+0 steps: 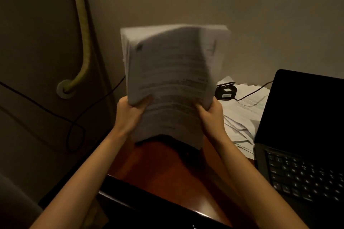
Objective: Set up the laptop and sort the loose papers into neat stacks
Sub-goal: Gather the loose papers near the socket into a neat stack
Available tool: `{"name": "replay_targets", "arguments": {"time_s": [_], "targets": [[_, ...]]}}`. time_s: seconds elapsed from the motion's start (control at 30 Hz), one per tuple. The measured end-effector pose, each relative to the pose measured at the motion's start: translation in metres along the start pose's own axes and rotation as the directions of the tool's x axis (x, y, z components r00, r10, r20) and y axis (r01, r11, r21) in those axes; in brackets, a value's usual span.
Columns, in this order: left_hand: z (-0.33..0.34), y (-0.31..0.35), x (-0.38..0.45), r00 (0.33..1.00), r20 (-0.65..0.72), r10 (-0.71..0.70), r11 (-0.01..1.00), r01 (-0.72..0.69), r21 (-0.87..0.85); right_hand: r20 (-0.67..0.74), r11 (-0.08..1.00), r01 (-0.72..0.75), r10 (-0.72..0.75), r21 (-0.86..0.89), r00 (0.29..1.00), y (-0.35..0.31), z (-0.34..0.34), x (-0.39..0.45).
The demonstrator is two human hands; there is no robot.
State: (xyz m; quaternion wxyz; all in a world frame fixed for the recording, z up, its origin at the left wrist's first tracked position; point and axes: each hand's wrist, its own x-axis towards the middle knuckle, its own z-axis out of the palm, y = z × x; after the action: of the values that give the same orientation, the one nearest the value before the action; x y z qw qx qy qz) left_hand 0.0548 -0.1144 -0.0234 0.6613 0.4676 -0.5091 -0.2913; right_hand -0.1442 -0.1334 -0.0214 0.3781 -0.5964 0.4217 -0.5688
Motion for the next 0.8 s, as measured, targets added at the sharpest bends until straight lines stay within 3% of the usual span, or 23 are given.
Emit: {"name": "replay_targets", "arguments": {"time_s": [0.1,0.23,0.27,0.33,0.4,0.5,0.57,0.63,0.7,0.77,0.8], "targets": [[-0.003,-0.003,0.015,0.990,0.058,-0.130,0.990,0.126,0.067,0.019,0.998,-0.062,0.062,0.028,0.998,0.001,-0.004,0.009],[-0.018,-0.016,0.016,0.925,0.145,-0.350,0.935,0.336,0.113,0.041,0.937,-0.336,0.334,0.095,0.942,0.018,-0.007,0.011],[-0.023,-0.021,0.015,0.884,0.175,-0.434,0.900,0.419,0.120,0.064,0.905,-0.413,0.408,0.099,0.911,0.024,-0.005,0.009],[-0.031,-0.030,0.012,0.735,0.276,-0.619,0.779,0.621,0.092,0.095,0.830,-0.549,0.542,0.094,0.835,0.037,0.001,0.004],[-0.035,-0.040,0.009,0.645,0.323,-0.693,0.699,0.711,0.078,0.105,0.775,-0.630,0.623,0.049,0.775,0.047,0.006,-0.003],[-0.034,-0.054,0.007,0.637,0.290,-0.715,0.698,0.679,0.228,0.181,0.741,-0.635,0.670,-0.219,0.720,0.054,0.001,-0.006],[-0.033,-0.056,0.007,0.653,0.301,-0.695,0.719,0.634,0.284,0.180,0.724,-0.463,0.617,-0.511,0.766,0.051,-0.012,-0.003],[-0.031,-0.057,0.007,0.664,0.339,-0.666,0.746,0.599,0.291,0.030,0.572,-0.269,0.458,-0.775,0.888,0.047,-0.031,0.005],[-0.028,-0.055,0.007,0.675,0.381,-0.632,0.773,0.586,0.243,-0.052,0.280,-0.111,0.211,-0.954,0.976,0.048,-0.051,0.014],[-0.024,-0.055,0.008,0.687,0.427,-0.588,0.797,0.581,0.165,-0.053,0.014,-0.056,0.160,-0.998,0.986,0.056,-0.072,0.024],[-0.022,-0.056,0.009,0.691,0.449,-0.566,0.806,0.578,0.126,-0.070,-0.051,-0.062,0.194,-0.997,0.978,0.058,-0.081,0.028]]}}
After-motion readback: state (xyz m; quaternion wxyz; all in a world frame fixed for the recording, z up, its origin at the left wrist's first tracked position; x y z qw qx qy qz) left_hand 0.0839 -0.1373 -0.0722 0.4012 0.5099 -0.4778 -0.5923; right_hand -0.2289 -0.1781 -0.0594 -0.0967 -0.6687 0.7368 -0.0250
